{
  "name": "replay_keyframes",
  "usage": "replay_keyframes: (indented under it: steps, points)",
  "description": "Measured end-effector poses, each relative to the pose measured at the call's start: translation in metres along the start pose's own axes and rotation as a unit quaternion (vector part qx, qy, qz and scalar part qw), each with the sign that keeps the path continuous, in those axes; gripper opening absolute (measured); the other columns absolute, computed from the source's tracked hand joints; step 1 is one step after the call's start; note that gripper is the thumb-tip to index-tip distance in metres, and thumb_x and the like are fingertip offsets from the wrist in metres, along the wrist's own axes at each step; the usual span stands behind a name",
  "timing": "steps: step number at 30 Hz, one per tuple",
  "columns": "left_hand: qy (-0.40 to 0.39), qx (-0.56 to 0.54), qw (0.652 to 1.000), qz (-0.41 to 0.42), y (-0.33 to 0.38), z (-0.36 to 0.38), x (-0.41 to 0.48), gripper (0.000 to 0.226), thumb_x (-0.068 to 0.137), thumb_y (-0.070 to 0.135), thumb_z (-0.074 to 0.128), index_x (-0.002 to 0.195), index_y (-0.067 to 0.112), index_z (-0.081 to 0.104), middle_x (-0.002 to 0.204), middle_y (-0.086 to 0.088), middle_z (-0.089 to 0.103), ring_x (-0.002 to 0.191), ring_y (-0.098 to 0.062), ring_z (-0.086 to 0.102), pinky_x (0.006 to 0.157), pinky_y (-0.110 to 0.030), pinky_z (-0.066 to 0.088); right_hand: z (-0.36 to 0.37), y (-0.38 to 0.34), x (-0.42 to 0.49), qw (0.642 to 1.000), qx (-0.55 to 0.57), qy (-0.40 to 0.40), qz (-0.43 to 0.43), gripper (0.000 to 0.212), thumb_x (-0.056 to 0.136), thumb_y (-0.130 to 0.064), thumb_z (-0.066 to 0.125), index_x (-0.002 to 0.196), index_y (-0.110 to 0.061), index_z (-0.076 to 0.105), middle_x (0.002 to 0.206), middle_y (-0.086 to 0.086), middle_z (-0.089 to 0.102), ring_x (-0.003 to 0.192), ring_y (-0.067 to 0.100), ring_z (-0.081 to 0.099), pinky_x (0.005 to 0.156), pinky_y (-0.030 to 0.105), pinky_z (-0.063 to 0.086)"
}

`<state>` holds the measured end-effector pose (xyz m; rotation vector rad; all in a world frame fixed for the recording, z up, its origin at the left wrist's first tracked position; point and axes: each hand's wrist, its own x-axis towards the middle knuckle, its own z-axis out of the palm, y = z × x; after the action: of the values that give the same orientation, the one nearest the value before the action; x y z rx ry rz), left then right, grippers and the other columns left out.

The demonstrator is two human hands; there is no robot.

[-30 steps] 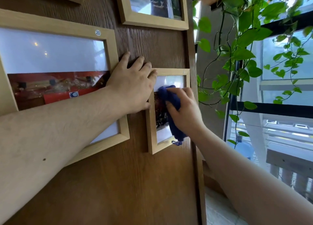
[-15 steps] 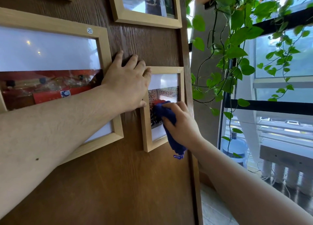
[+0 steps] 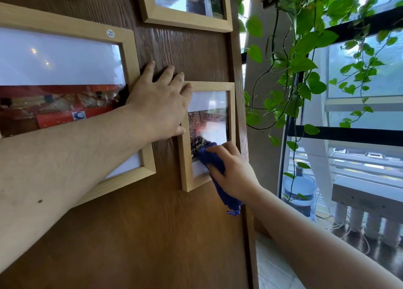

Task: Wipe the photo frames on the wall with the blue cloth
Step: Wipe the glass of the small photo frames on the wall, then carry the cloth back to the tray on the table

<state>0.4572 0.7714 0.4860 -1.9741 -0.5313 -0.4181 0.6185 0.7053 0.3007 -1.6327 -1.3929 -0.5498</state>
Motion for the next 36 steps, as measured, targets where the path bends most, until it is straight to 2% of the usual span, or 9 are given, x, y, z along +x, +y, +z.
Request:
replay_keyframes:
  steps: [2,6,10,15,22,26,32,36]
  points:
    - [0.003,0.000,1.000,-0.001,0.001,0.000,0.000,0.099,0.075,0.069,0.051,0.147,0.012,0.013,0.157,-0.016,0.018,0.144,-0.034,0.012,0.114,-0.061,0.013,0.001,-0.004,-0.006,0.998,-0.022,-0.030,-0.052,0.039,0.085,-0.042,0.050,0.122,-0.033,0.045,0.113,-0.004,0.045,0.078,0.015,0.054,0.055,0.028,0.048]
    - [-0.002,0.000,1.000,-0.003,0.001,-0.001,0.000,0.099,0.075,0.069,0.051,0.147,0.012,0.013,0.157,-0.016,0.018,0.144,-0.033,0.011,0.114,-0.061,0.013,-0.002,0.004,-0.013,0.994,-0.058,-0.031,-0.088,0.038,0.084,-0.030,0.061,0.121,-0.027,0.050,0.111,0.001,0.051,0.071,0.011,0.050,0.049,0.027,0.040]
    - [-0.006,0.004,1.000,-0.002,0.001,-0.001,0.001,0.099,0.075,0.070,0.049,0.146,0.011,0.013,0.157,-0.016,0.017,0.144,-0.034,0.012,0.114,-0.062,0.013,-0.010,0.020,-0.012,0.991,-0.115,-0.026,-0.055,0.034,0.084,-0.029,0.063,0.117,-0.026,0.055,0.107,0.003,0.054,0.071,0.023,0.057,0.046,0.032,0.045]
    - [-0.014,0.002,1.000,0.001,0.001,-0.002,0.001,0.099,0.076,0.069,0.050,0.146,0.010,0.013,0.157,-0.017,0.017,0.144,-0.035,0.012,0.114,-0.062,0.013,-0.021,0.033,-0.008,0.981,-0.194,-0.022,0.004,0.029,0.087,-0.031,0.058,0.116,-0.026,0.057,0.106,0.002,0.054,0.070,0.024,0.057,0.047,0.032,0.045]
    - [-0.024,0.015,1.000,0.007,0.002,-0.008,0.000,0.094,0.080,0.067,0.041,0.147,0.010,0.009,0.157,-0.020,0.012,0.143,-0.038,0.011,0.113,-0.061,0.015,-0.035,0.023,-0.013,0.982,-0.186,-0.021,0.017,0.029,0.089,-0.029,0.058,0.117,-0.025,0.057,0.108,0.003,0.054,0.066,0.025,0.057,0.048,0.037,0.049]
    - [0.032,0.002,0.999,0.028,0.003,-0.013,-0.011,0.093,0.080,0.071,0.029,0.147,0.009,0.011,0.155,-0.022,0.017,0.142,-0.038,0.016,0.113,-0.058,0.019,-0.052,0.009,-0.026,0.979,-0.200,-0.035,0.009,0.035,0.089,-0.032,0.058,0.123,-0.027,0.052,0.112,0.001,0.053,0.075,0.023,0.058,0.053,0.037,0.051]
    - [0.093,-0.091,0.984,0.119,0.032,-0.027,-0.042,0.085,0.085,0.066,0.029,0.146,0.008,0.018,0.154,-0.021,0.026,0.140,-0.035,0.024,0.111,-0.052,0.027,-0.096,-0.026,-0.072,0.965,-0.253,-0.046,0.046,0.036,0.087,-0.033,0.060,0.122,-0.025,0.051,0.112,0.003,0.056,0.079,0.026,0.059,0.054,0.040,0.052]
    - [0.130,-0.166,0.961,0.179,0.060,-0.041,-0.067,0.083,0.086,0.065,0.029,0.145,0.006,0.021,0.151,-0.020,0.032,0.137,-0.034,0.032,0.108,-0.050,0.031,-0.131,-0.051,-0.117,0.949,-0.299,-0.056,0.080,0.037,0.084,-0.033,0.065,0.119,-0.024,0.054,0.112,0.003,0.060,0.078,0.028,0.062,0.056,0.029,0.042]
